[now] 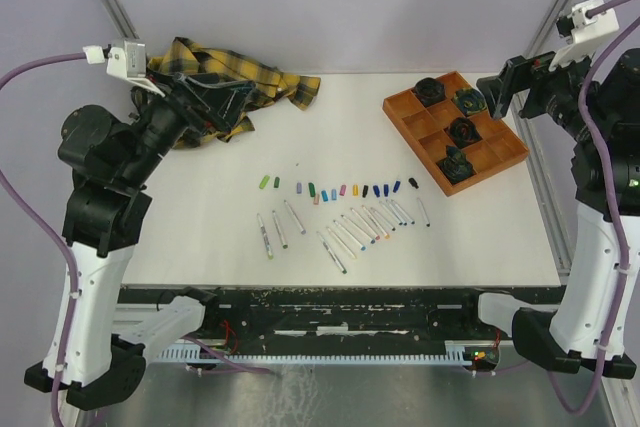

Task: Open the pen caps
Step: Reset both arms

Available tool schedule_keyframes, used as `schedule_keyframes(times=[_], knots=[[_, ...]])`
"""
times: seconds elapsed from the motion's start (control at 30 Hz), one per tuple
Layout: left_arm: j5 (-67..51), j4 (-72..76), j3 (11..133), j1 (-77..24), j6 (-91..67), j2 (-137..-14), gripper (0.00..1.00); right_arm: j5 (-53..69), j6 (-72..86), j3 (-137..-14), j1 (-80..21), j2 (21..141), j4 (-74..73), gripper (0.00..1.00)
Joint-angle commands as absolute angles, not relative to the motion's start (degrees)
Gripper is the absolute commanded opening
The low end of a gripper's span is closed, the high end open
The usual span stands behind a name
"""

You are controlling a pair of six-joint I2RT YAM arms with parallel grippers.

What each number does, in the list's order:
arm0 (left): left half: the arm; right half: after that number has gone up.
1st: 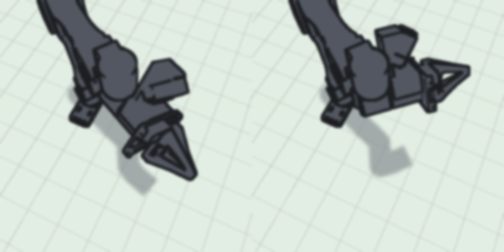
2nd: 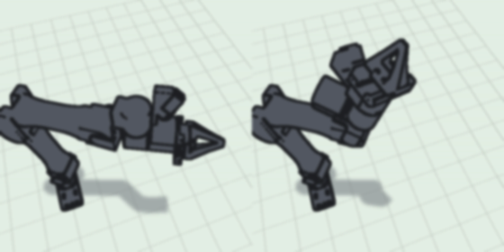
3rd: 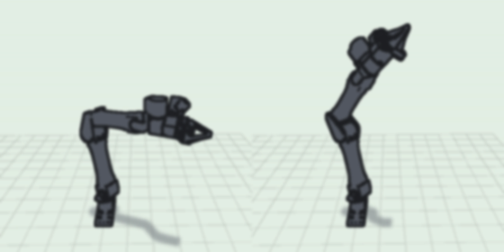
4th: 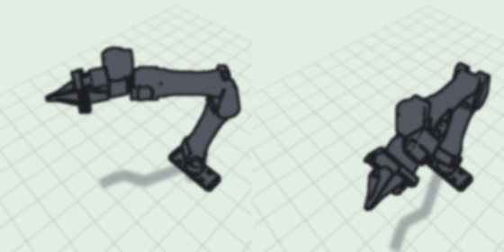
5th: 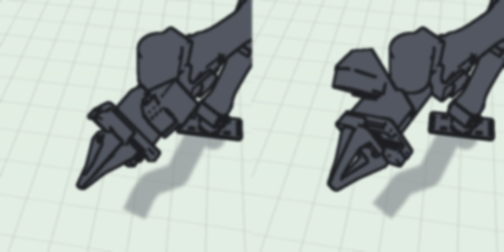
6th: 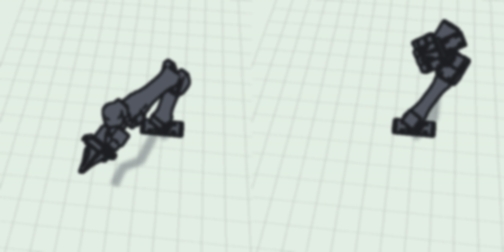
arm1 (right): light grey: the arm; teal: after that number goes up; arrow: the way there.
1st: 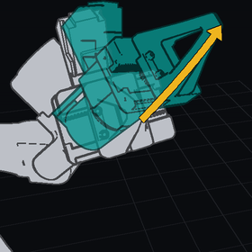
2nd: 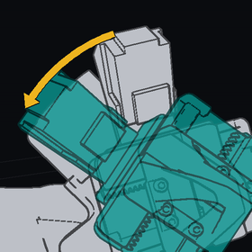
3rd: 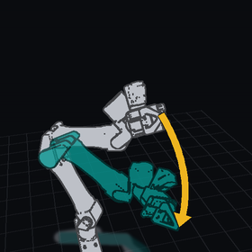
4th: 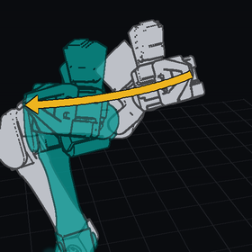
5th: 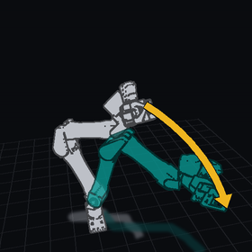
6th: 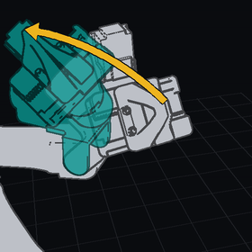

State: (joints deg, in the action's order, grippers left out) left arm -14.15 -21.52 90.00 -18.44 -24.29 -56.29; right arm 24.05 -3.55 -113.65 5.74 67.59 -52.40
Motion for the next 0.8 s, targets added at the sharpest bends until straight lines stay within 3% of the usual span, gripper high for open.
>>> schedule_keyframes(times=[0.0,0.77], knots=[[-16.4,-25.3,91.1,-18.2,-21.5,-56.5,1.0,21.5,0.7,-114.3,6.0,68.4,-53.3,0.99],[-17.0,-26.0,87.4,-18.2,-18.5,-55.5,1.0,23.9,-1.1,-113.1,5.9,69.8,-52.4,0.99]])
